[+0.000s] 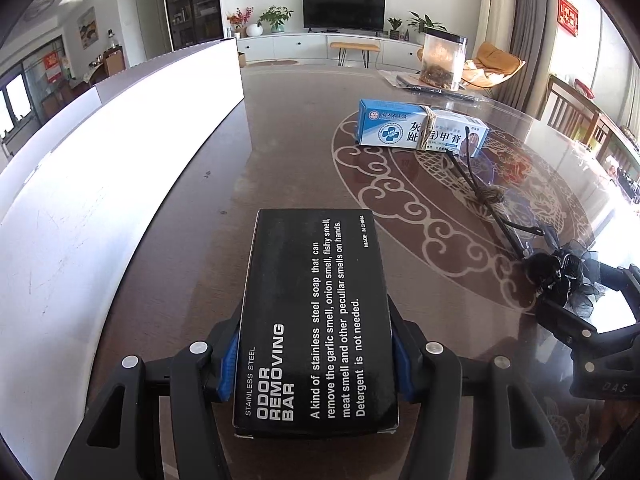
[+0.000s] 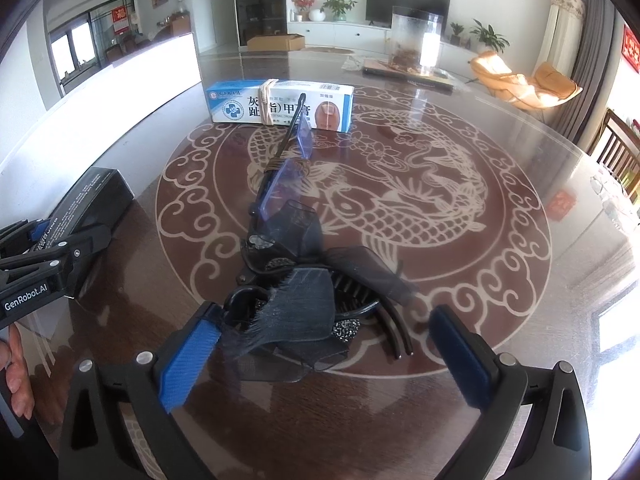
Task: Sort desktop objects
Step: 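Lift the black box with the left tool while the right tool lifts the lace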
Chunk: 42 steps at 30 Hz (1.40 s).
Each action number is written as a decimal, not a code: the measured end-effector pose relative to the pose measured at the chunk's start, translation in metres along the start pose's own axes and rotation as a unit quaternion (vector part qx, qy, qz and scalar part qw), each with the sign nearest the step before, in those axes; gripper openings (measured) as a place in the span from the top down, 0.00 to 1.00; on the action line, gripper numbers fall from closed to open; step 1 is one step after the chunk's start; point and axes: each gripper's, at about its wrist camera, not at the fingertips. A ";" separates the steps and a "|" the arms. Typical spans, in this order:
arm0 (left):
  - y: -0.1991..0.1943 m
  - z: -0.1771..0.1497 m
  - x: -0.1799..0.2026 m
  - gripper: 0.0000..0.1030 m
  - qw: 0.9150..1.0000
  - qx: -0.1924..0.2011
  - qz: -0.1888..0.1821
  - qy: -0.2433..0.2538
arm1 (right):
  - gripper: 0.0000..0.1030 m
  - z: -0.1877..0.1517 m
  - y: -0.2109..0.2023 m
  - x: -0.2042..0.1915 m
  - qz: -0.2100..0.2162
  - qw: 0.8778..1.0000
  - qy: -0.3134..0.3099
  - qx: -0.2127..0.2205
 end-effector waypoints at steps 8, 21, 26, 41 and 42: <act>-0.001 0.000 0.000 0.43 1.000 0.000 0.000 0.000 | 0.00 -0.001 -0.001 0.000 0.003 1.000 0.002 -0.001; -0.005 -0.005 -0.001 0.43 1.000 0.000 0.001 0.000 | 0.00 -0.002 -0.003 -0.003 0.044 0.999 -0.011 0.005; -0.004 -0.005 -0.001 0.42 1.000 0.000 0.001 0.000 | 0.00 -0.002 -0.002 -0.007 0.029 0.999 -0.021 0.000; -0.008 -0.008 -0.003 0.44 1.000 0.004 -0.010 -0.011 | 0.20 -0.023 -0.033 0.017 0.021 0.999 0.025 0.030; -0.008 -0.008 -0.003 0.44 1.000 0.006 -0.016 -0.015 | 0.20 -0.026 -0.040 0.022 0.025 0.999 0.027 0.034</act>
Point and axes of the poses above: each gripper's, at about its wrist camera, not at the fingertips, and y roughly the way its jaws point, x to its right, z to its top, and after that the axes turned 8 degrees about -z, right-handed
